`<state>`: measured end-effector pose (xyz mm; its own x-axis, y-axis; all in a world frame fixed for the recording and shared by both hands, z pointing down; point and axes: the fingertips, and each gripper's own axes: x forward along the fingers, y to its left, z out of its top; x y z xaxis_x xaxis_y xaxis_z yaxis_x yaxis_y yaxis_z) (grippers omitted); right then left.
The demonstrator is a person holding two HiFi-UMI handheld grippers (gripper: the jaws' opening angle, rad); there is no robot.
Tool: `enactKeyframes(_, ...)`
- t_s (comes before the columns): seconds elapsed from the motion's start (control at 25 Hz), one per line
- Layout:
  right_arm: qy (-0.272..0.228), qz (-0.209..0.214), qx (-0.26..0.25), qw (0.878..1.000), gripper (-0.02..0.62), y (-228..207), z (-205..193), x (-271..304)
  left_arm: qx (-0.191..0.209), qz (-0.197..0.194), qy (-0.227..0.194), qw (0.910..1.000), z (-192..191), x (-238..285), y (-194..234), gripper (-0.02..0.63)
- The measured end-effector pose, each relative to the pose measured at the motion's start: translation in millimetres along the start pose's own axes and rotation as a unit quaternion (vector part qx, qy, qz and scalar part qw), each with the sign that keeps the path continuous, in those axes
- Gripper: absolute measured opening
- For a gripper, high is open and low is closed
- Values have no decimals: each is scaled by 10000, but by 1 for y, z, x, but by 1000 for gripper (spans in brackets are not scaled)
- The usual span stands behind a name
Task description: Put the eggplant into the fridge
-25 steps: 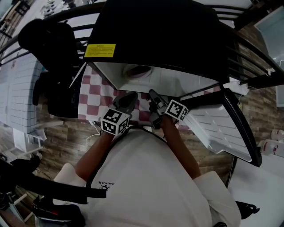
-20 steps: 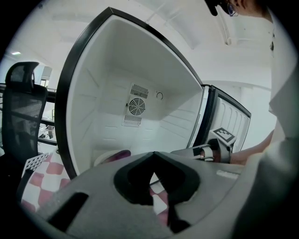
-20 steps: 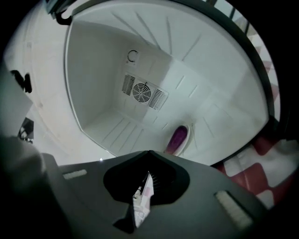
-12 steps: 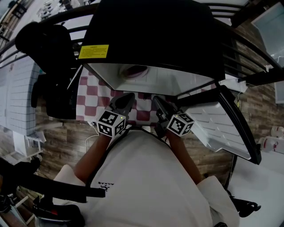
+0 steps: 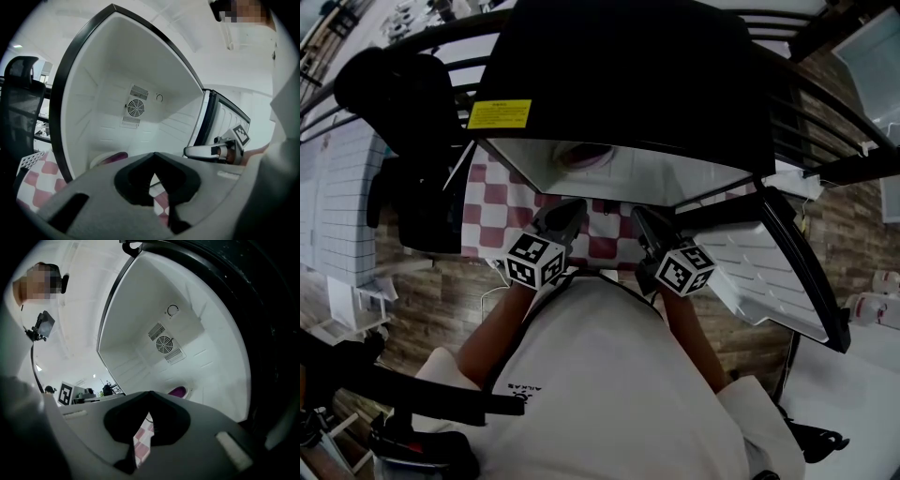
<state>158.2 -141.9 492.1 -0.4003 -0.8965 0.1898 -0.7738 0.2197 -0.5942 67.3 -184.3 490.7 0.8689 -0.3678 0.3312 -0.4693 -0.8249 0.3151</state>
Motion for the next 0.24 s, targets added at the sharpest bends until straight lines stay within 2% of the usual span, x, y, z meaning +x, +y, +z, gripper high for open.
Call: enactKeyframes(0.24, 22, 35, -24, 10000, 5, 3, -1, 7, 10, 49, 25, 10000, -1, -1, 6, 6)
